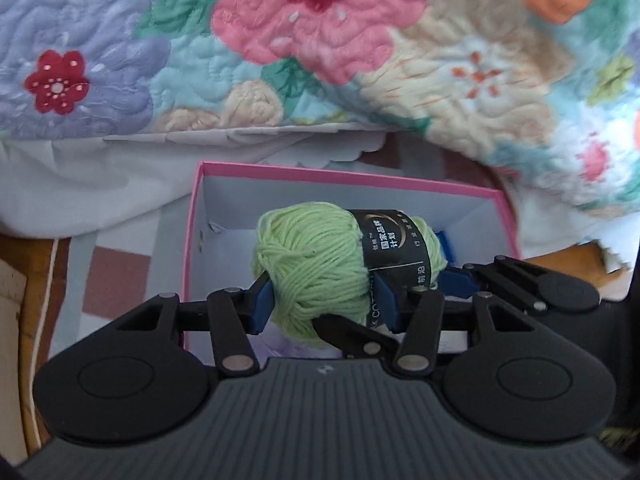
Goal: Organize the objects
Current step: 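Carry the yarn ball with the right gripper into the pink box, then open the right gripper to release the yarn and lift away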
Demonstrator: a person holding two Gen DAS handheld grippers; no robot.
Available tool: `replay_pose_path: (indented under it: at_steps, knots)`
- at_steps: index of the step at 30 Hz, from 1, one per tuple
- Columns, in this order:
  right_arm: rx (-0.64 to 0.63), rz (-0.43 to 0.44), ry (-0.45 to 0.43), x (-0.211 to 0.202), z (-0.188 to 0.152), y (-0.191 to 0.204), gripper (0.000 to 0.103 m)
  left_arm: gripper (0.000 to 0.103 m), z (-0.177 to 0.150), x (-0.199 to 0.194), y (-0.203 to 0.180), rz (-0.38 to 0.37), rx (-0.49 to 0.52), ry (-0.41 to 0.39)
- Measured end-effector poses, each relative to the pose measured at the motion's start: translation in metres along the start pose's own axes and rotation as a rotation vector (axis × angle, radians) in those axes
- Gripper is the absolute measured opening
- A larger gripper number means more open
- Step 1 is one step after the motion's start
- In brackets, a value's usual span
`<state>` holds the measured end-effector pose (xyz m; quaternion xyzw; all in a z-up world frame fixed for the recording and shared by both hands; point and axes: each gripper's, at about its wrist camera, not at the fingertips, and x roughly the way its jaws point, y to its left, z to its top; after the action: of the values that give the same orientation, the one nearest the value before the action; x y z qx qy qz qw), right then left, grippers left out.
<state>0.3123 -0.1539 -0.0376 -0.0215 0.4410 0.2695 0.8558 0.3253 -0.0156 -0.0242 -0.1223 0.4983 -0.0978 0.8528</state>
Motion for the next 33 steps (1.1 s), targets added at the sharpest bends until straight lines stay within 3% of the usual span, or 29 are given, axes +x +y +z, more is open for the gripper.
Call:
replay_pose_path:
  at_steps: [5,9,11,18,23,26,30,33]
  knots:
    - [0.114,0.061,0.069,0.038,0.004,-0.020,0.078,0.051,0.002,0.021,0.016,0.018,-0.047,0.032]
    - [0.060,0.034,0.100,0.049,0.001,-0.013,0.078,0.041,-0.002,0.030,0.011,0.047,0.001,0.059]
    - [0.053,0.030,0.123,0.053,-0.001,-0.013,0.078,0.041,-0.002,0.034,0.007,0.072,0.010,0.070]
    - [0.081,0.009,0.164,0.060,-0.004,-0.025,0.081,0.041,-0.004,0.039,-0.002,0.145,0.048,0.007]
    - [0.040,-0.029,0.157,0.028,-0.009,-0.028,0.081,0.045,-0.006,0.020,0.002,0.086,-0.009,-0.020]
    - [0.055,0.003,0.125,-0.002,-0.012,-0.031,0.081,0.043,-0.011,-0.005,-0.006,0.092,0.015,-0.043]
    - [0.045,0.031,0.094,-0.045,-0.017,-0.022,0.081,0.044,-0.021,-0.040,-0.009,0.036,-0.001,-0.024]
    - [0.009,0.037,0.082,-0.074,-0.018,-0.010,0.081,0.044,-0.029,-0.067,-0.017,0.040,0.042,0.016]
